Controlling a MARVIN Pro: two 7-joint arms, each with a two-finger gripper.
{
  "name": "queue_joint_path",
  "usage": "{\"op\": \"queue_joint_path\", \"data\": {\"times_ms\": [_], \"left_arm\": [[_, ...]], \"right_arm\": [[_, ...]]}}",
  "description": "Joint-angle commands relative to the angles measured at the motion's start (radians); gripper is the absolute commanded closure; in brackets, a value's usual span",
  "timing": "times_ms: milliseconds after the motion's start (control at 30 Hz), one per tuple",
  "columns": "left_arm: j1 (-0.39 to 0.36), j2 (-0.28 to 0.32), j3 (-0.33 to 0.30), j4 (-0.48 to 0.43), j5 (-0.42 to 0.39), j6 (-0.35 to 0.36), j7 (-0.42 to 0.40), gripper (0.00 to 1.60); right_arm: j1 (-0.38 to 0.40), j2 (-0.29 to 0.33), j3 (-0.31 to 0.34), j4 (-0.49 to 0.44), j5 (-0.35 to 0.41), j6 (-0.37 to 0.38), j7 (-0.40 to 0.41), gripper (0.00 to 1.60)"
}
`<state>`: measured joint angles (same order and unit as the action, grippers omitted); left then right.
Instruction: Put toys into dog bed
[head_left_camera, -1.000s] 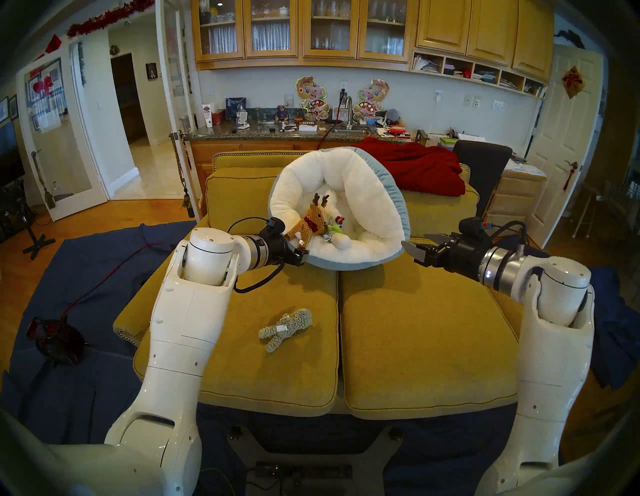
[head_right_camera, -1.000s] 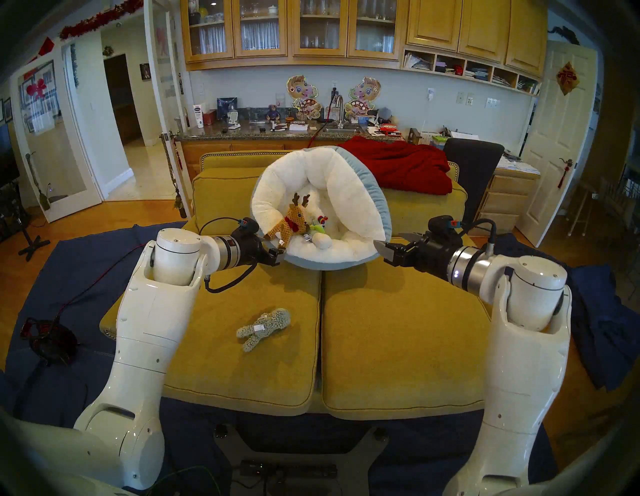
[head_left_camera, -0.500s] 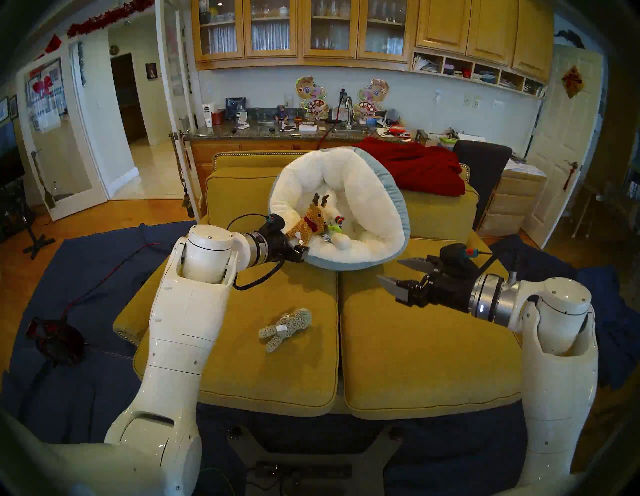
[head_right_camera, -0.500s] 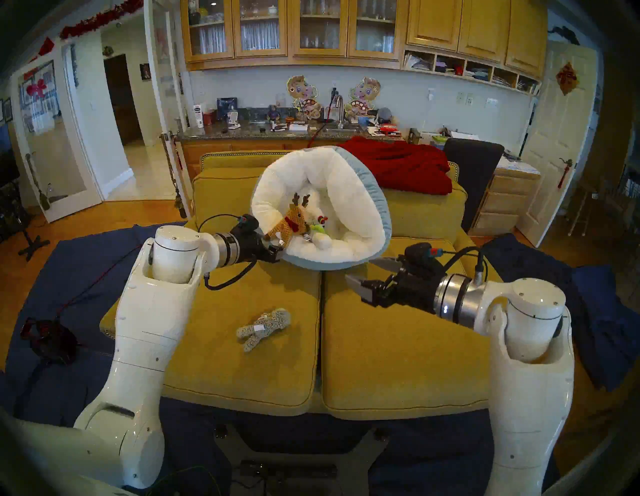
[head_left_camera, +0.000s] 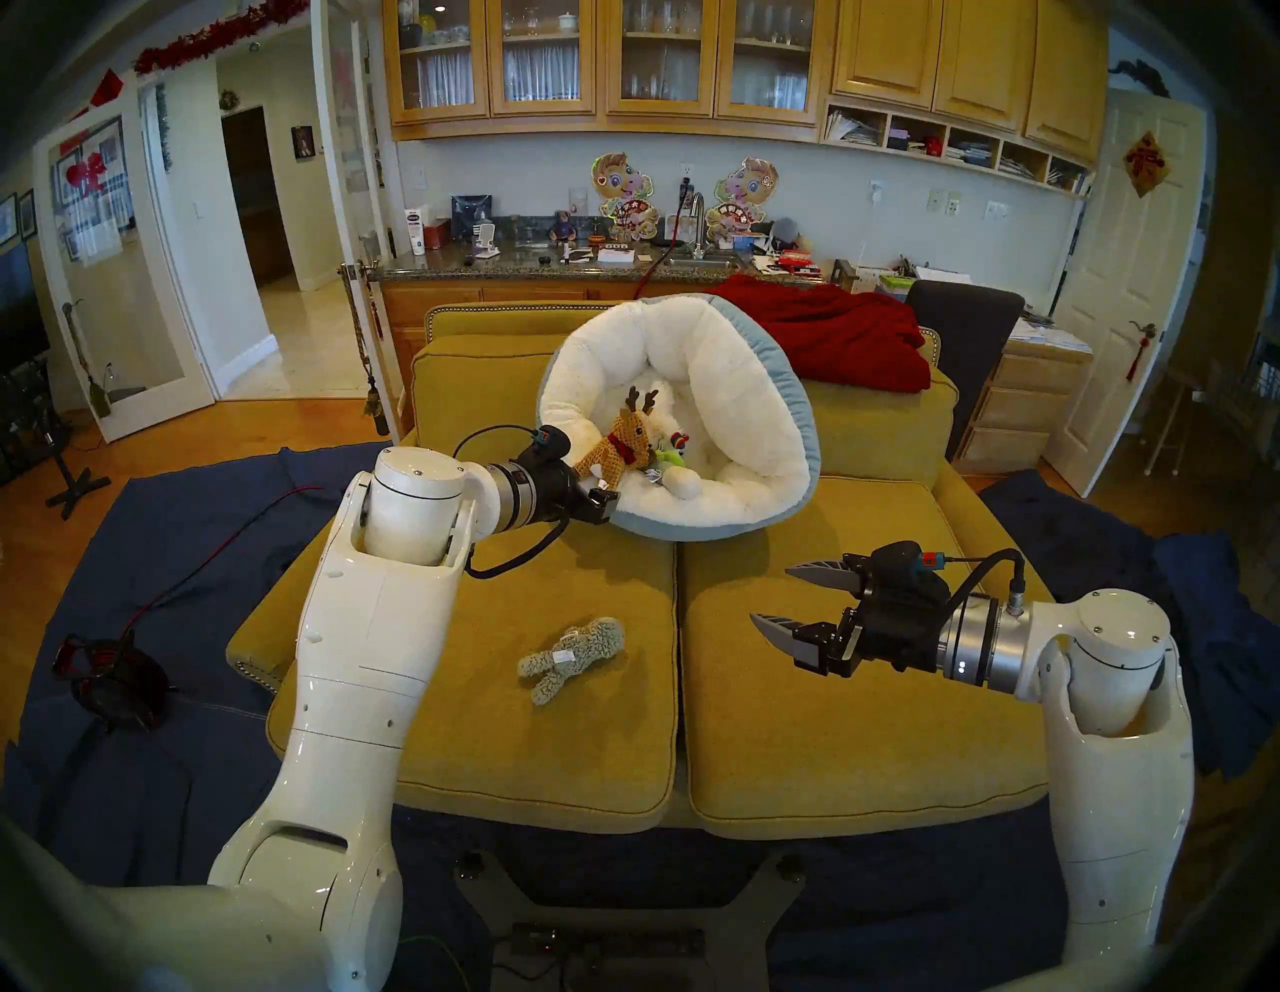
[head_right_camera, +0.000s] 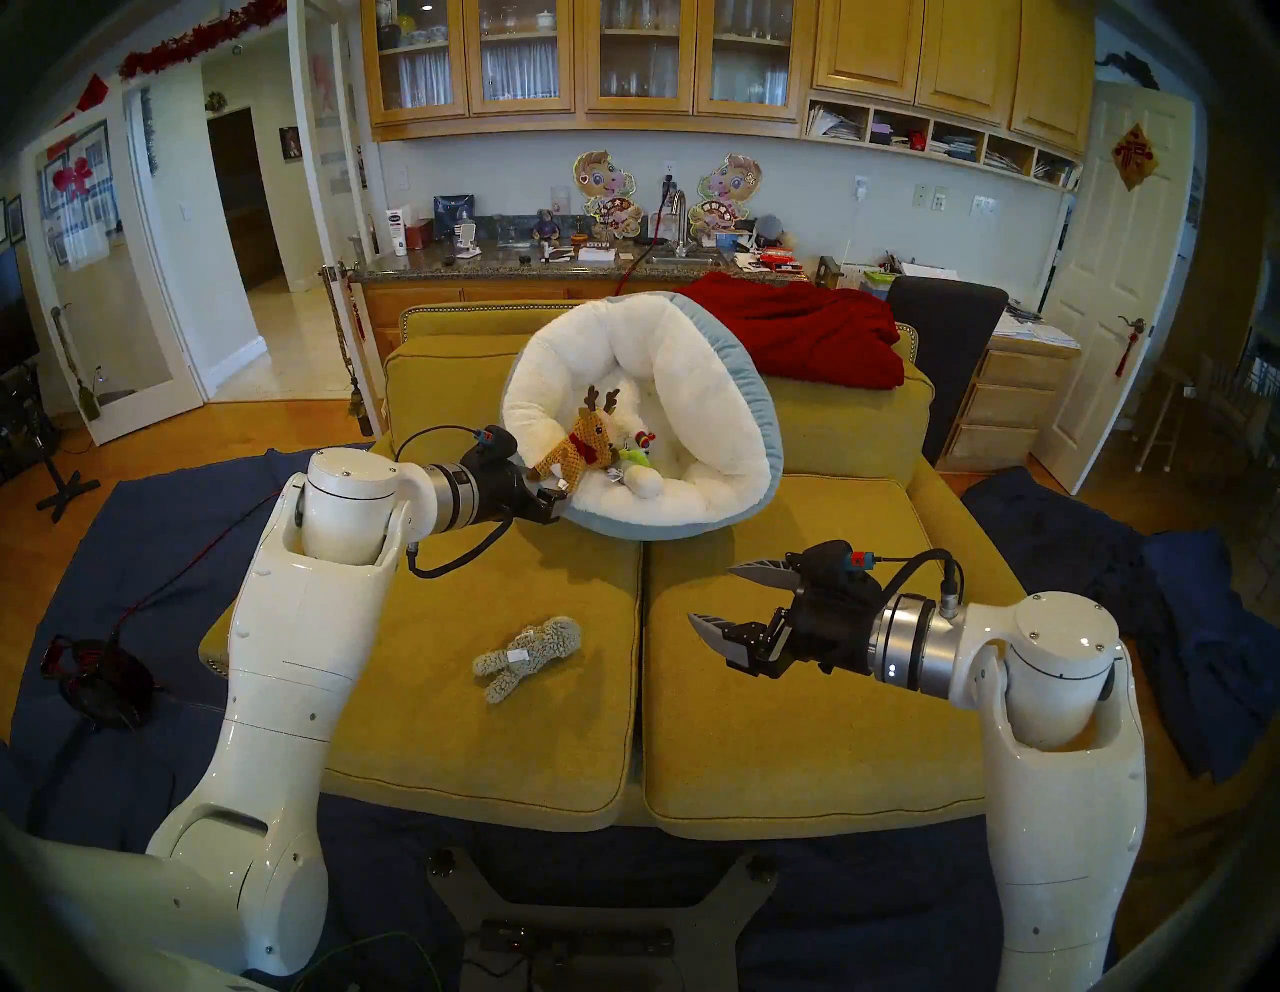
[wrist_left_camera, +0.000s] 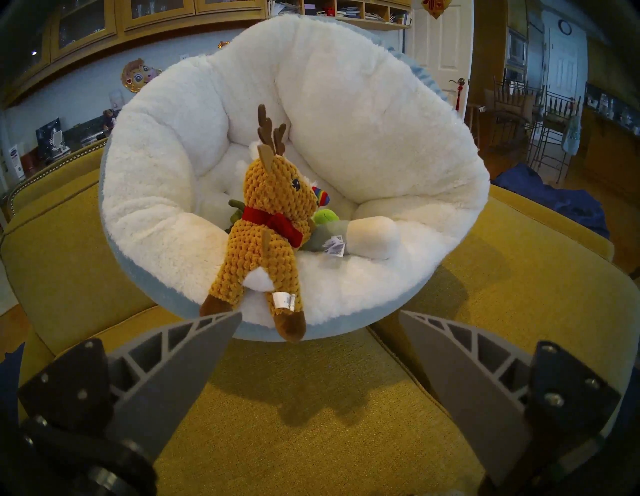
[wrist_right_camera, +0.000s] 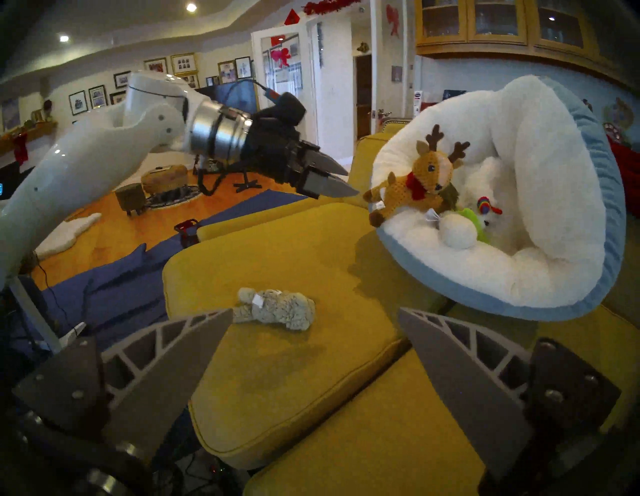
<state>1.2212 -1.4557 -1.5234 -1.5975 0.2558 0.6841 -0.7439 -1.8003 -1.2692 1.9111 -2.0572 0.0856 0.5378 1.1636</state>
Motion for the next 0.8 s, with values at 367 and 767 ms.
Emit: {"op": "queue_joint_path", "data": {"times_ms": [367,767], "left_arm": [[-0.042,0.001,-0.007,-0.032,-0.001,-0.010,-0.002,0.00],[-0.048,0.002,-0.017,-0.037,-0.025,0.021,-0.042,0.00]], "right_arm": [[0.042,0.027,-0.007,-0.022,0.011,0.053,0.017,0.00],[0.037,0.026,0.004,-0.023,0.009,0.063,0.038,0.00]]}}
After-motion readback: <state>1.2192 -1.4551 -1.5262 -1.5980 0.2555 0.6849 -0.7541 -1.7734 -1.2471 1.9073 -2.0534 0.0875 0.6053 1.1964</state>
